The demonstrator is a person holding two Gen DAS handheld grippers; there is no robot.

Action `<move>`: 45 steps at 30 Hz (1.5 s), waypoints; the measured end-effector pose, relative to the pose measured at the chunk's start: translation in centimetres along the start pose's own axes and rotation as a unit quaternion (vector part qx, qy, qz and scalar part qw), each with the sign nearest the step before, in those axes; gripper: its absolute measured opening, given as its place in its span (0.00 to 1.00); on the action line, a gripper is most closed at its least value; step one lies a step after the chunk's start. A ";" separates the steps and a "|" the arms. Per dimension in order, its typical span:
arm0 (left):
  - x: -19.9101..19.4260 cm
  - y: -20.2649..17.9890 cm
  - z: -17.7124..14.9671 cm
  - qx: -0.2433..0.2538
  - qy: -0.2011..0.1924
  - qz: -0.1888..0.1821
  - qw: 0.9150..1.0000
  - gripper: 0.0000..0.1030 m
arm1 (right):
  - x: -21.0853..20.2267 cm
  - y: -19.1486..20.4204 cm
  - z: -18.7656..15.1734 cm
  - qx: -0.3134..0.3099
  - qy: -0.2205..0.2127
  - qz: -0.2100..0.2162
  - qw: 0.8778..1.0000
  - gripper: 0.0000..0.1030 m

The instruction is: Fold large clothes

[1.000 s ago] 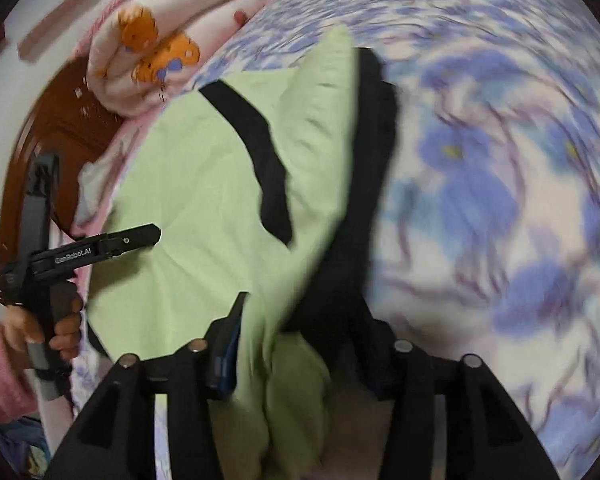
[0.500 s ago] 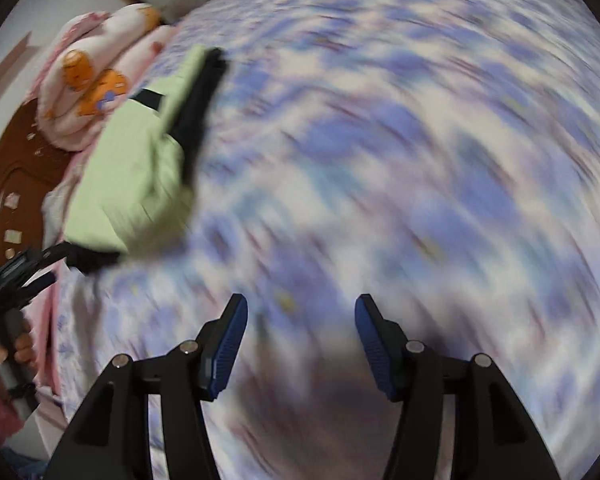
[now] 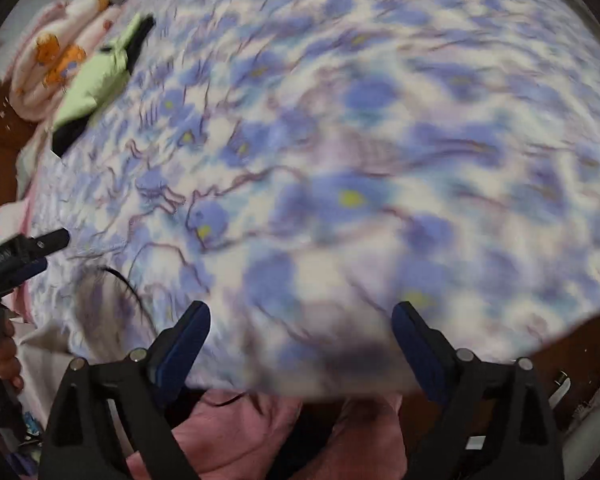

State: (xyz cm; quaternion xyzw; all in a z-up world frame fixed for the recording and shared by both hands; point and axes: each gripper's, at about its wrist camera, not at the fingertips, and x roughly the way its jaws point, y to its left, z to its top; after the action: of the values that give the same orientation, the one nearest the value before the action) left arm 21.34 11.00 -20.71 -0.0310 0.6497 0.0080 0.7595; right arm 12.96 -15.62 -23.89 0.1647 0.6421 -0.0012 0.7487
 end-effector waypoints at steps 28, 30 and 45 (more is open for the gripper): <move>-26.0 -14.2 -12.0 0.049 -0.141 -0.026 0.988 0.93 | -27.6 -3.6 -2.6 -0.099 -0.084 -0.072 0.989 0.97; -25.8 -14.5 -12.4 0.048 -0.143 -0.015 0.988 0.93 | -27.6 -3.1 -3.3 -0.098 -0.096 -0.078 0.987 0.97; -23.7 -15.9 -12.5 0.055 -0.123 0.010 0.991 0.93 | -25.3 -2.9 -3.5 -0.111 -0.087 -0.111 0.984 0.97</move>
State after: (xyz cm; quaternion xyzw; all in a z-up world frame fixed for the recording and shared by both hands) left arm 6.16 -4.96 1.36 0.0190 0.5509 -0.0165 0.8342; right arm 4.54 -22.82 -0.67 0.0076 0.5848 -0.0272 0.8107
